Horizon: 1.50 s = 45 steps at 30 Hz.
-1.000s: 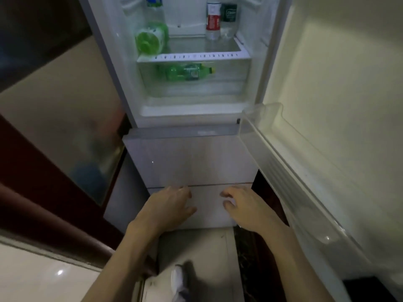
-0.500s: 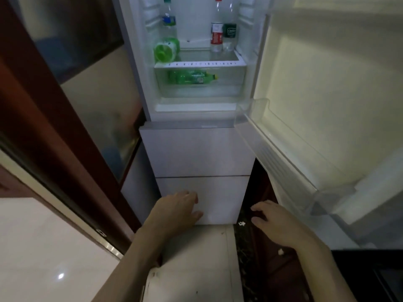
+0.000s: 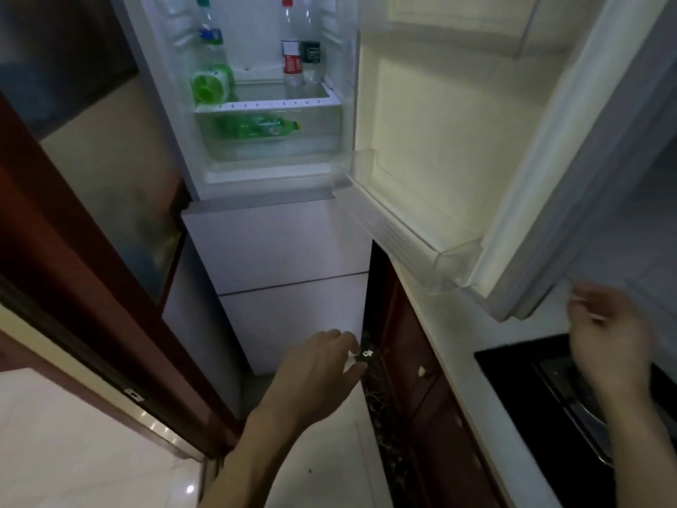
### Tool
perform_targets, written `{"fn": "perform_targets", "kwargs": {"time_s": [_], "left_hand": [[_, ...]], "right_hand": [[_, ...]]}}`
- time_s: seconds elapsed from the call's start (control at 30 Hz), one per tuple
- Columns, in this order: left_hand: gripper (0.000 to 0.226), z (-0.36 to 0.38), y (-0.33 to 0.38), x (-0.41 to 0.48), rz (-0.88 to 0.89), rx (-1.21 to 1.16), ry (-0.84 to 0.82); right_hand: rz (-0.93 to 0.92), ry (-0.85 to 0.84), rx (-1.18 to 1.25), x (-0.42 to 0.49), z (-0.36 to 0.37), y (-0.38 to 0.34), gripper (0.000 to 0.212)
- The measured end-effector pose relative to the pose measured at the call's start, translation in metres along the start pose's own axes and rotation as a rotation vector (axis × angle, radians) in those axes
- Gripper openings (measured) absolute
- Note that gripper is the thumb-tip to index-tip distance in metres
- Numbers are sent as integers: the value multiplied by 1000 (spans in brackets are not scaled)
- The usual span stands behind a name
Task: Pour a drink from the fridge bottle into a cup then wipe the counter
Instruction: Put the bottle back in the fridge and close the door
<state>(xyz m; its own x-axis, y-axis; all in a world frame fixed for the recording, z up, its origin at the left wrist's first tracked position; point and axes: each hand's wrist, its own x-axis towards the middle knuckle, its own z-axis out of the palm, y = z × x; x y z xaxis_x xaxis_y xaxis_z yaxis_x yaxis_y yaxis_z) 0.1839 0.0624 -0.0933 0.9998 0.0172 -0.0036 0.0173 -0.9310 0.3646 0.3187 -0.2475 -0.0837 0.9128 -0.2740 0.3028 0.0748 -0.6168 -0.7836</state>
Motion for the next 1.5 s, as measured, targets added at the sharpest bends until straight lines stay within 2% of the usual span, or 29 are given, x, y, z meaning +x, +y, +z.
{"fn": "perform_targets", "kwargs": {"time_s": [0.07,0.17,0.3,0.47,0.53,0.63,0.73,0.83,1.0,1.07,1.23,1.37,1.5], "left_hand": [[30,0,9,-1,3,-1,21],[32,-1,19,3,0,-2,36],[31,-3,37,14,-34,-47,72],[39,4,58,23,-59,-82,135],[41,7,64,27,-72,-132,162],[38,10,75,36,-84,-260,208],[32,7,89,44,-79,-386,276],[31,5,97,49,-88,-481,347],[53,4,91,51,-147,-529,425],[57,1,81,48,-203,-545,512],[69,0,49,33,-344,-553,719],[73,-9,18,28,-425,-489,737],[74,-32,-22,27,-468,-539,746]], "right_hand": [[63,35,141,14,-5,-4,39],[90,-58,180,27,-3,-14,54],[-30,-131,194,36,-1,-16,53],[35,-186,294,46,0,-1,57],[31,-160,347,47,5,2,56],[16,-53,409,46,13,7,41],[1,-25,473,46,22,7,53],[-66,-125,477,35,30,-3,50],[-269,-428,481,16,52,-27,41],[-331,-514,465,9,63,-37,36],[-465,-630,423,-15,91,-56,28],[-482,-760,372,-27,116,-70,27],[-503,-830,362,-40,140,-90,24]]}}
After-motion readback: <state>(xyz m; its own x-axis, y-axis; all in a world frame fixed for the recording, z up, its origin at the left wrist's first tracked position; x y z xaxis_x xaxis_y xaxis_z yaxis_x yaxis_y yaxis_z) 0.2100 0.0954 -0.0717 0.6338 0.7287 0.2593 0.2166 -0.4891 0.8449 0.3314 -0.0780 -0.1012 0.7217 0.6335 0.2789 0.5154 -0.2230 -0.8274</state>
